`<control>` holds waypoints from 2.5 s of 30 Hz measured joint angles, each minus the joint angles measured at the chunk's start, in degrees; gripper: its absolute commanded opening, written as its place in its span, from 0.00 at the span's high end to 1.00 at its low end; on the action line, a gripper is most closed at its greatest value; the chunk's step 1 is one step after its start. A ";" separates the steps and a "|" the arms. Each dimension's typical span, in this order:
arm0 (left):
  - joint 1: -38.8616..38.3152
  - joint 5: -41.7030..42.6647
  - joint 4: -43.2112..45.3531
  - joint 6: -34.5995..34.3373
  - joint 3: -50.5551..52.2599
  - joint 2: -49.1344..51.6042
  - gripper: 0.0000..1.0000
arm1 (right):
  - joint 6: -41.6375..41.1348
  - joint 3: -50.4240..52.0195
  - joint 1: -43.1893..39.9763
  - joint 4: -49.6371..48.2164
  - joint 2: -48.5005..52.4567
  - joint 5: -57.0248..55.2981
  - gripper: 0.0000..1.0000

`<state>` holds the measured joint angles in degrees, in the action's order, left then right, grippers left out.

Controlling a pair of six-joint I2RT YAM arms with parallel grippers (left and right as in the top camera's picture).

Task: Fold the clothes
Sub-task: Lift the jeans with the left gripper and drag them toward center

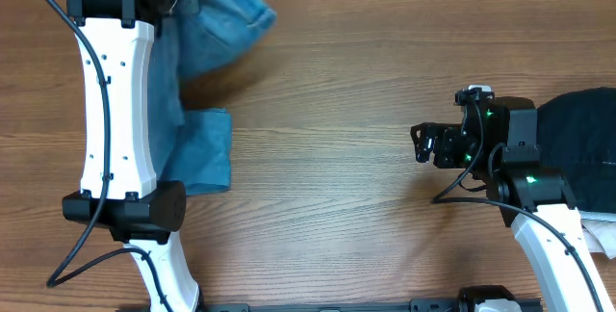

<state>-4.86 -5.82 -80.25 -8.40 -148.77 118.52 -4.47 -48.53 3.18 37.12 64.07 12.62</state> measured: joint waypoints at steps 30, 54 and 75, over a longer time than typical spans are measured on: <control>16.33 -31.23 -14.93 -26.01 -0.44 -4.02 0.96 | 5.97 -0.13 2.60 4.13 7.04 6.47 0.06; -13.81 -20.50 29.14 -16.72 -2.32 -3.13 0.85 | -2.21 -6.93 -6.58 11.39 0.22 -11.13 0.01; -4.55 -5.53 -2.93 4.35 -0.83 17.79 0.14 | -0.35 -6.93 -6.58 11.80 1.09 -10.05 0.00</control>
<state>-9.41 -11.35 -83.18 -4.05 -149.60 136.31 -4.82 -55.46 -3.40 48.93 65.17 2.57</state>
